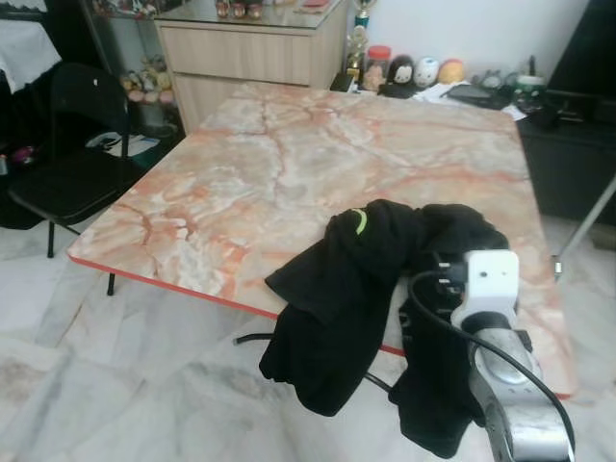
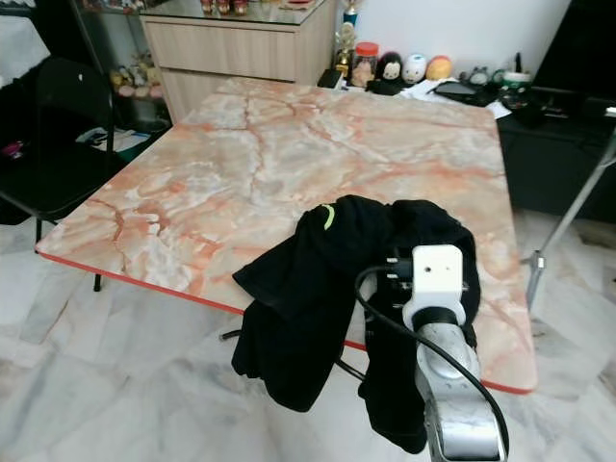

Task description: Hang hanger

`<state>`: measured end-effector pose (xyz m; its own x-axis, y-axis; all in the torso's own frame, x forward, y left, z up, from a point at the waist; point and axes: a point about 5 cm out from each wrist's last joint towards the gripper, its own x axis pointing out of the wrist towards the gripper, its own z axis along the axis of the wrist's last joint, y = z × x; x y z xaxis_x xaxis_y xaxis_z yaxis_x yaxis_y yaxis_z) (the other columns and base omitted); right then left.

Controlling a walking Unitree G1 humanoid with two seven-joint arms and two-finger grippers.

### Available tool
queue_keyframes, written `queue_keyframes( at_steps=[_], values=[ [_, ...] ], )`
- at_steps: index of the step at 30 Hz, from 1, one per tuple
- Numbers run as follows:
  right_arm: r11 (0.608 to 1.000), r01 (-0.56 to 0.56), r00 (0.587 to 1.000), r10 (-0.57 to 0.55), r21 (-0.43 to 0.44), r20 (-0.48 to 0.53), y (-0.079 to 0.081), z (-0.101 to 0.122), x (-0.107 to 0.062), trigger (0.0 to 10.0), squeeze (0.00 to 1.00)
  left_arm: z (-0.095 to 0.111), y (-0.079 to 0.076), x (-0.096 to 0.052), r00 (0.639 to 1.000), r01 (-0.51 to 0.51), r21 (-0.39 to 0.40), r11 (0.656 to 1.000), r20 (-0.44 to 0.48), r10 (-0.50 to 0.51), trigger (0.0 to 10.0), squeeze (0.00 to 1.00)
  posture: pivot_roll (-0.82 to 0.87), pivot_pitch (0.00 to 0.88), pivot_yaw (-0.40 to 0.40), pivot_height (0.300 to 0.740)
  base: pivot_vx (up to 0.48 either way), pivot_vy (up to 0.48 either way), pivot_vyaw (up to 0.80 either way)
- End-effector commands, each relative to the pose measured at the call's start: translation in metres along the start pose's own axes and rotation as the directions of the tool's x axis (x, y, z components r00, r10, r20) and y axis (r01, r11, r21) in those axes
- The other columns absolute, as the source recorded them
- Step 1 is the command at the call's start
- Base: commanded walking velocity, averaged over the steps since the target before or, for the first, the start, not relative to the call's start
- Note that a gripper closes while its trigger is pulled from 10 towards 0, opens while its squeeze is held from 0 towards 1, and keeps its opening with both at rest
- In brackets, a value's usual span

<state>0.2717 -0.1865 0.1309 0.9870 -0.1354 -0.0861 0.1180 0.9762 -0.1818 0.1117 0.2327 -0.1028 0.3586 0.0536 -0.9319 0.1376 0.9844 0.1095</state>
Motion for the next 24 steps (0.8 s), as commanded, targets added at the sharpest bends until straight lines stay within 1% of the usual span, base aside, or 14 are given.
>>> queue_keyframes(
  at_steps=[1, 3, 8, 12, 17, 19, 24],
  values=[
    [1.0, 0.022, 1.0, -0.022, -0.007, -0.014, -0.007, -0.003, -0.001, 10.0, 0.0, -0.002, -0.003, 0.0, 1.0, 0.012, 0.016, 1.0, -0.008, -0.012, 10.0, 0.0, -0.05, 0.0, -0.013, 0.74, 0.0, 0.0, 0.0],
    [1.0, 0.027, 1.0, -0.027, -0.007, -0.013, -0.007, -0.004, -0.002, 10.0, 0.0, -0.003, -0.002, 0.0, 1.0, 0.012, 0.016, 1.0, -0.009, -0.012, 10.0, 0.0, -0.05, 0.0, -0.013, 0.74, 0.0, 0.0, 0.0],
    [0.998, 0.059, 0.998, -0.06, 0.016, 0.026, -0.01, -0.001, -0.004, 10.0, 0.0, -0.01, 0.0, -0.002, 1.0, 0.012, 0.015, 1.0, -0.02, -0.012, 10.0, 0.0, -0.05, 0.0, -0.014, 0.74, 0.0, 0.0, 0.0],
    [0.997, 0.073, 0.995, -0.075, 0.033, 0.059, -0.012, -0.004, -0.011, 10.0, 0.0, -0.014, -0.002, -0.002, 1.0, 0.014, 0.014, 1.0, -0.025, -0.013, 10.0, 0.0, -0.05, 0.0, -0.017, 0.74, 0.0, 0.0, 0.0],
    [0.992, 0.117, 0.991, -0.12, 0.048, 0.056, -0.019, -0.017, -0.024, 10.0, 0.0, -0.015, -0.009, -0.001, 0.999, 0.02, 0.02, 1.0, -0.029, -0.02, 10.0, 0.0, -0.05, 0.0, -0.019, 0.74, 0.0, 0.0, 0.0],
    [0.989, 0.136, 0.989, -0.139, 0.049, 0.056, -0.022, -0.019, -0.027, 10.0, 0.0, -0.015, -0.011, -0.001, 0.999, 0.022, 0.024, 0.999, -0.03, -0.021, 10.0, 0.0, -0.05, 0.0, -0.018, 0.74, 0.0, 0.0, 0.0],
    [0.989, 0.135, 0.986, -0.14, 0.061, 0.094, -0.021, -0.014, -0.026, 10.0, 0.0, -0.012, -0.015, 0.0, 0.999, 0.024, 0.03, 0.999, -0.027, -0.023, 10.0, 0.0, -0.05, 0.0, -0.017, 0.74, 0.0, 0.0, 0.0]
  ],
)
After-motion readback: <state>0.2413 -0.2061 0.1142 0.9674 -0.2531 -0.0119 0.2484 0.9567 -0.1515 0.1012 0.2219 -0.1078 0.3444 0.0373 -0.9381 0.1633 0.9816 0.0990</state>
